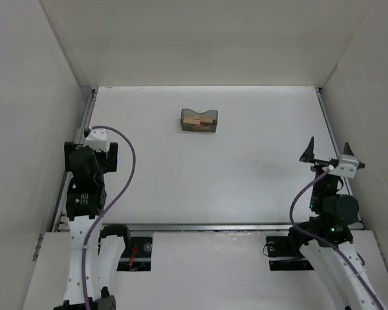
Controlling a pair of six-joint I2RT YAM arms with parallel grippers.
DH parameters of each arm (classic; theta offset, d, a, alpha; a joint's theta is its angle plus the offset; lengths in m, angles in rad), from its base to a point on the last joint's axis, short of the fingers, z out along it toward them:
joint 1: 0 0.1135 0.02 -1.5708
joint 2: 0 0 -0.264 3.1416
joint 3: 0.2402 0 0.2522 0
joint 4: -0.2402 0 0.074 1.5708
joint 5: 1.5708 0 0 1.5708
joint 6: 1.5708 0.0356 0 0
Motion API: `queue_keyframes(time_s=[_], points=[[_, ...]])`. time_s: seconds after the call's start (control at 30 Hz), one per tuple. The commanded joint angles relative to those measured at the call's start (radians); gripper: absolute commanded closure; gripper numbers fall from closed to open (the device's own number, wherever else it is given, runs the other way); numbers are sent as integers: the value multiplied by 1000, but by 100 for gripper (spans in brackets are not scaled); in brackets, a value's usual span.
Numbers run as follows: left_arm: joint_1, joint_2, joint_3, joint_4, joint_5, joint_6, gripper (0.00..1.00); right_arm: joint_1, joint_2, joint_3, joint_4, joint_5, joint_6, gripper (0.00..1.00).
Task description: Build the wood block tower
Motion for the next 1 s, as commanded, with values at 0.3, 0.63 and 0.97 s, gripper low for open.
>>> queue_keyframes(time_s=[0.3, 0.63, 0.97], points=[[-8, -32, -7, -33, -23, 39, 0, -4, 750, 766, -561, -521, -72, 1], [-8, 152, 114, 43, 56, 136, 0, 7, 1128, 983, -273, -564, -290, 1], [-8, 549, 485, -84, 458, 138, 0, 16, 1668, 1404, -546, -1102, -275, 11]])
